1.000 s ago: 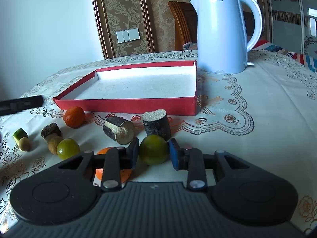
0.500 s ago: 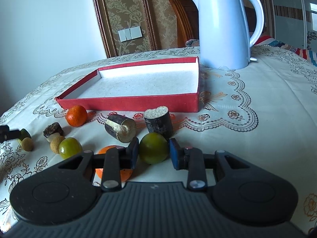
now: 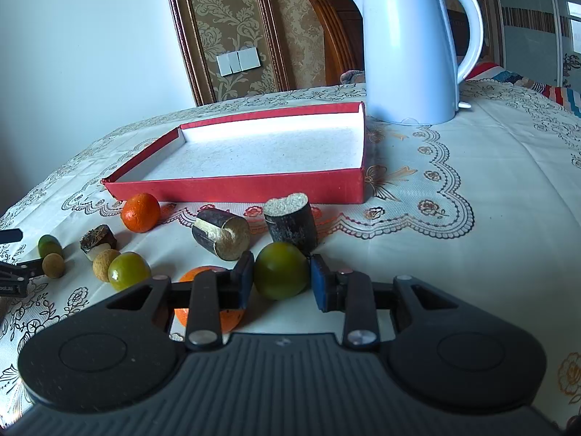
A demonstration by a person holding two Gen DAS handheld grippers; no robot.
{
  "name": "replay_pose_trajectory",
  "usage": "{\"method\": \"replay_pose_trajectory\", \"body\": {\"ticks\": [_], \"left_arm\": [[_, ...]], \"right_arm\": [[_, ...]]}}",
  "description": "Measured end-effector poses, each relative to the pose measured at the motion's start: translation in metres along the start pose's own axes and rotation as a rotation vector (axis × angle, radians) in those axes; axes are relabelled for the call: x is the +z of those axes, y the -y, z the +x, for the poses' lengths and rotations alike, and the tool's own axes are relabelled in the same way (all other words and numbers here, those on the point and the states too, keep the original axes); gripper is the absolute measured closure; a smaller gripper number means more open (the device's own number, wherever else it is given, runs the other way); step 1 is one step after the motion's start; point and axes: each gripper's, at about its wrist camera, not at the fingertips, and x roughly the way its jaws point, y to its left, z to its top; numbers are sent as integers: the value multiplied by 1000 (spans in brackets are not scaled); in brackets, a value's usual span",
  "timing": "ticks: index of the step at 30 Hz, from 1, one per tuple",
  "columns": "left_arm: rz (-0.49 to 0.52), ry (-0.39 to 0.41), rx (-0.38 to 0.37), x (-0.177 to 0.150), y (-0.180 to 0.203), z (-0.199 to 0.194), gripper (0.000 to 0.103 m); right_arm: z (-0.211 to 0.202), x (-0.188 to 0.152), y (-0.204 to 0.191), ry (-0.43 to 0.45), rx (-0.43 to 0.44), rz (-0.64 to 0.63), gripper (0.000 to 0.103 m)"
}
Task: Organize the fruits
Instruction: 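Grasp the small green fruit with the right tool while the left grasps the cucumber slice, then carry both pieces into the red tray and open the right tool over it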
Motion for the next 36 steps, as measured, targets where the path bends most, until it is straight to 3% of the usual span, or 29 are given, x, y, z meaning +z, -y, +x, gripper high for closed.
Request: {"method": "replay_pose_trajectory", "body": {"ticks": [4, 10, 15, 19, 26, 36], "left_arm": [[-16, 4, -58, 3, -6, 7, 1], [-12, 6, -121, 1, -5, 8, 22], [0, 13, -164, 1, 0, 3, 52], [16, 11, -193, 3, 5, 1, 68], [-19, 7, -188, 4, 4, -2, 75], [-100, 5, -159, 20, -6, 1, 75]], "right_arm": [[0, 0, 1, -2, 1, 4, 73], [0, 0, 1, -2, 0, 4, 73], [0, 0, 1, -2, 0, 3, 73], [0, 0, 1, -1, -3, -2, 73], [-1, -1, -4, 10, -24, -28, 73], [-13, -2, -10, 67, -61, -56, 73]]}}
